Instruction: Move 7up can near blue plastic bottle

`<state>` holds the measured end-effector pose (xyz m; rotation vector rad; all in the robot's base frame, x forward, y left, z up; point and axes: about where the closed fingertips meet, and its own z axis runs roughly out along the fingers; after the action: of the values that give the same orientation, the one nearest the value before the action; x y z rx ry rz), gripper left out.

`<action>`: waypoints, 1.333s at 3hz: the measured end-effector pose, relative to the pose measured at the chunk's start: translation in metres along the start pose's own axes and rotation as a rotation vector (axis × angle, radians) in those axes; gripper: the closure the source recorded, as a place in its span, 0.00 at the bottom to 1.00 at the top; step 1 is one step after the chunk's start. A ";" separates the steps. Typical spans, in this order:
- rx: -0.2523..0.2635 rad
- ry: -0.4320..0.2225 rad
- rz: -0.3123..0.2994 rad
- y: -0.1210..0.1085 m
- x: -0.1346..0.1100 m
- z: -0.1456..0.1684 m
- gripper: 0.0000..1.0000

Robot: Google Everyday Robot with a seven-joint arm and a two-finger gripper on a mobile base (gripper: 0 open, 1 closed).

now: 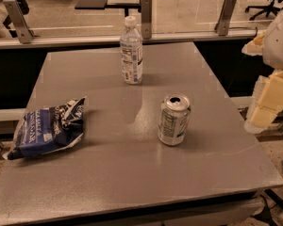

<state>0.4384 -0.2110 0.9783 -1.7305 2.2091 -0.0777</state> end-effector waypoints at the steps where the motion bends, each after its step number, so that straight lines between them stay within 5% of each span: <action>1: -0.055 -0.114 -0.017 0.009 -0.023 0.015 0.00; 4: -0.167 -0.329 -0.034 0.029 -0.082 0.079 0.00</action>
Offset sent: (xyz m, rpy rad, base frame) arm 0.0016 0.0810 -0.0510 0.3213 0.0823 0.1510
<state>0.4513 -0.1130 0.9150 -1.7218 1.9916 0.3676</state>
